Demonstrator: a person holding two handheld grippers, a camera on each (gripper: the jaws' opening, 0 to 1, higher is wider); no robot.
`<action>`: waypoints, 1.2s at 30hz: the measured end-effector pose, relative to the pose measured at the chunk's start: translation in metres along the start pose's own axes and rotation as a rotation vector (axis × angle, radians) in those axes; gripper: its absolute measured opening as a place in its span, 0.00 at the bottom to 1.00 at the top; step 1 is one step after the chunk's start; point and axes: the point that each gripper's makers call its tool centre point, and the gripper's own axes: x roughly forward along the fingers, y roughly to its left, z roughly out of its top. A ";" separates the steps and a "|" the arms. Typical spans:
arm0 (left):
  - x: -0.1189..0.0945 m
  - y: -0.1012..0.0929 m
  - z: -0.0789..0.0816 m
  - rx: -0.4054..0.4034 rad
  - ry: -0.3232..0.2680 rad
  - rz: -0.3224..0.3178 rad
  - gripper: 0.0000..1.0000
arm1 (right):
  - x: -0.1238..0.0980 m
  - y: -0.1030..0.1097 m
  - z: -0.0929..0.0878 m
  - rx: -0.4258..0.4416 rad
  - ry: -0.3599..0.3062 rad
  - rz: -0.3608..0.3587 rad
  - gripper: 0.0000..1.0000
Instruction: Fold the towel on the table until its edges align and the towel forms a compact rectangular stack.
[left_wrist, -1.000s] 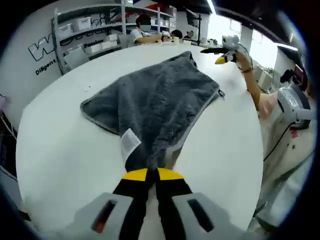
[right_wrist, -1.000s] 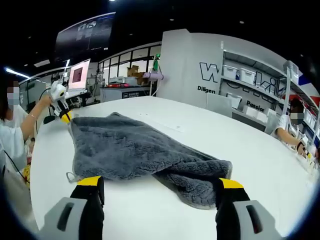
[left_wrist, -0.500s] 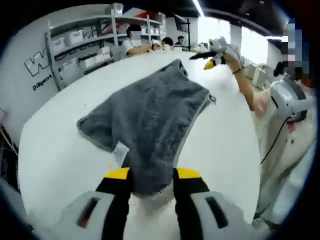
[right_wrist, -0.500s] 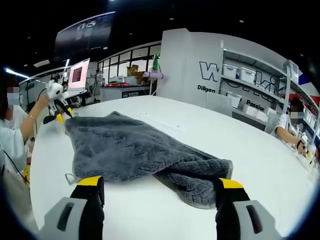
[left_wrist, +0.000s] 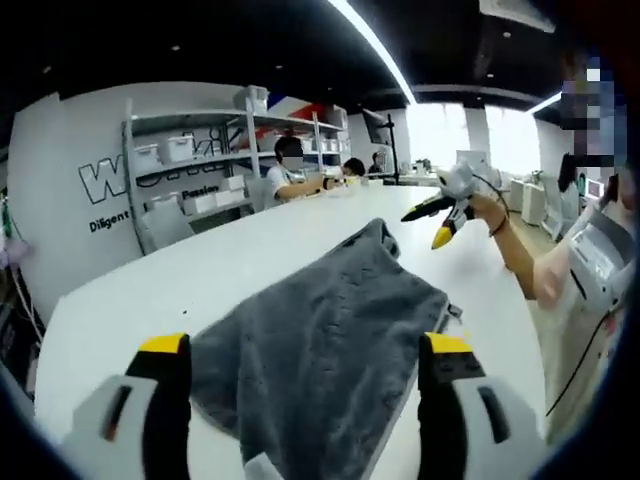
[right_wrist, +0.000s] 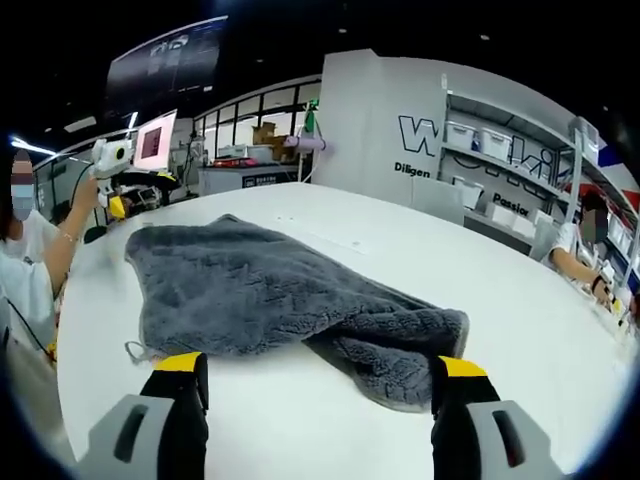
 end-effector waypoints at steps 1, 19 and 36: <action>0.003 0.004 0.004 -0.015 -0.032 0.013 0.99 | 0.000 -0.001 -0.001 0.003 0.003 -0.003 0.97; 0.010 0.020 -0.030 -0.020 -0.026 0.118 0.99 | 0.014 0.001 -0.016 -0.049 0.075 0.008 0.79; 0.005 0.018 -0.025 -0.007 -0.040 0.117 0.99 | 0.063 -0.018 -0.042 -0.005 0.255 0.072 0.36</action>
